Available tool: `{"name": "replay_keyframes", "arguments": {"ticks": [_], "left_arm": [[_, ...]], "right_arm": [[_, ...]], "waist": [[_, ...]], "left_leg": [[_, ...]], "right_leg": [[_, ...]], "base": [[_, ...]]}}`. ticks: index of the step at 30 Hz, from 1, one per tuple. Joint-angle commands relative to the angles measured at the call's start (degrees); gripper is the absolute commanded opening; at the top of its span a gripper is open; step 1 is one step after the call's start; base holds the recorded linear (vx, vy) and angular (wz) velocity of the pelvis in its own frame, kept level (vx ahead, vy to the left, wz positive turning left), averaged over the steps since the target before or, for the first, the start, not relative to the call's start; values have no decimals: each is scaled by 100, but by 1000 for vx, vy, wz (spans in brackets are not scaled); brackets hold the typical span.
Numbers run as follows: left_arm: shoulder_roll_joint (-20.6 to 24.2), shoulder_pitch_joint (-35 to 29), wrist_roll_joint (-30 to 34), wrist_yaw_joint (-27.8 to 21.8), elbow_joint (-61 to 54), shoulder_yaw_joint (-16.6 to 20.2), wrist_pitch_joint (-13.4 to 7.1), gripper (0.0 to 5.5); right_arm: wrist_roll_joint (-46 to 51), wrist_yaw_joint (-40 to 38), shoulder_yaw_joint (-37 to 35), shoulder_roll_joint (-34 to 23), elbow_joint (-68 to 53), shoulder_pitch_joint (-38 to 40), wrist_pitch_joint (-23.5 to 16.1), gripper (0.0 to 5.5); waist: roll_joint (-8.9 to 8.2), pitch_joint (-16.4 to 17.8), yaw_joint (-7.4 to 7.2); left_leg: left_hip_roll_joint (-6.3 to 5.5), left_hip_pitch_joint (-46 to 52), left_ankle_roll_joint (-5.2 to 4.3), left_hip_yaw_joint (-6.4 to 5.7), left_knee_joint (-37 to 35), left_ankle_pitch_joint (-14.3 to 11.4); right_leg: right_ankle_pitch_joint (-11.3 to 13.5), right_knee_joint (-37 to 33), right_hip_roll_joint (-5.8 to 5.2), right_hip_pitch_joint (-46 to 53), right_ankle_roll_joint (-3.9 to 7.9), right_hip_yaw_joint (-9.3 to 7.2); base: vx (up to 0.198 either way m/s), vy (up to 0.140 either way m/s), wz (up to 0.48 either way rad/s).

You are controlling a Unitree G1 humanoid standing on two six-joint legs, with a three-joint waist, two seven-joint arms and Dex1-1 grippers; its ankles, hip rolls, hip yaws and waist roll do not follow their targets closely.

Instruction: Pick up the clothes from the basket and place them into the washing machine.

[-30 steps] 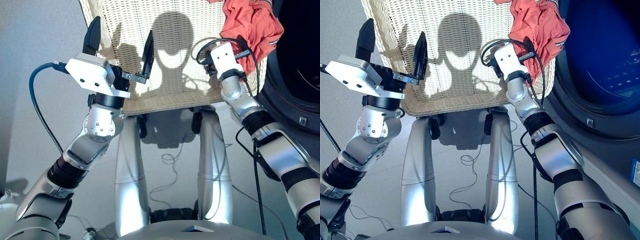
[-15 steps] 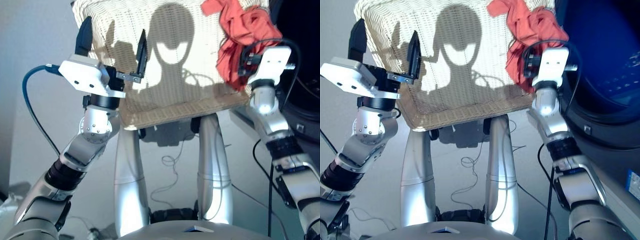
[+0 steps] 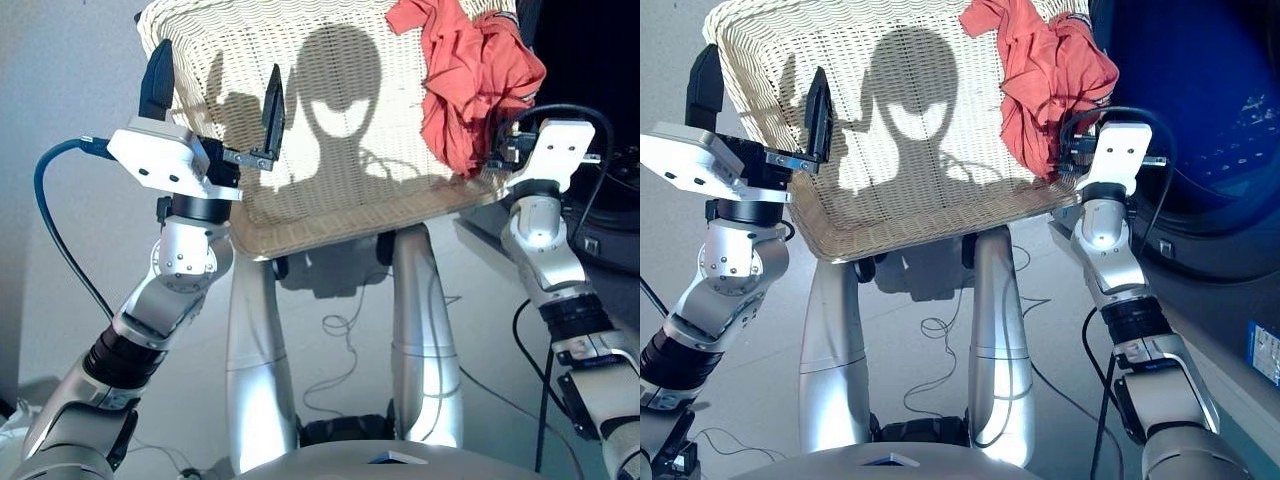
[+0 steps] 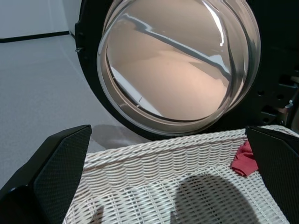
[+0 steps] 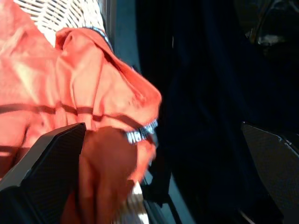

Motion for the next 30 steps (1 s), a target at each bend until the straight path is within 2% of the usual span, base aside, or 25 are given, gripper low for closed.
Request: {"name": "replay_keyframes", "arguments": {"ticks": [1,2,5,14,20,26,27,30], "left_arm": [[-100,-7,-44,-51,-612,24,-326,550],[-135,4,-95,-65,-599,-36,-326,550],[-142,-50,-154,-92,-569,-50,-337,550],[-247,-142,-199,-95,-481,-184,-262,550],[-316,-172,-63,9,-419,-104,-195,550],[-300,-152,-28,56,-413,-74,-238,550],[-280,-224,-17,64,-409,-61,-240,550],[-304,-226,9,71,-386,-60,-218,550]], "right_arm": [[152,-71,179,-9,203,-242,-96,550],[280,-62,279,93,602,-401,-42,550],[322,1,440,127,1044,-724,23,550],[274,190,1051,422,1845,-1471,255,550],[-217,228,1253,631,1320,-1152,374,550],[-363,197,1182,748,1266,-950,378,550],[-435,201,1193,745,1253,-1011,403,550],[-683,249,1298,744,1131,-1001,477,550]], "waist": [[147,-83,-2],[175,-83,36],[202,-83,60],[254,-83,141],[219,-83,83],[220,-83,76],[208,-83,69],[191,-83,59]], "left_leg": [[2,3,5,32,-841,776],[6,55,-3,24,-823,716],[2,-6,-3,20,-859,791],[2,22,-16,11,-874,759],[15,29,-7,19,-904,755],[-2,50,8,18,-951,763],[-8,-107,32,40,-1014,942],[-5,-130,35,48,-977,932]], "right_leg": [[-320,13,61,212,203,-178],[-383,36,56,274,204,-185],[-312,-11,55,233,192,-184],[-327,-31,55,260,182,-201],[-345,-64,49,263,179,-198],[-362,-87,32,283,182,-195],[-179,-172,37,125,160,-199],[-172,-143,44,104,160,-202]], "base": [[0,0,0],[0,0,0],[0,0,0],[0,0,0],[0,0,0],[-14,1,6],[-80,8,43],[-27,4,10]]}}
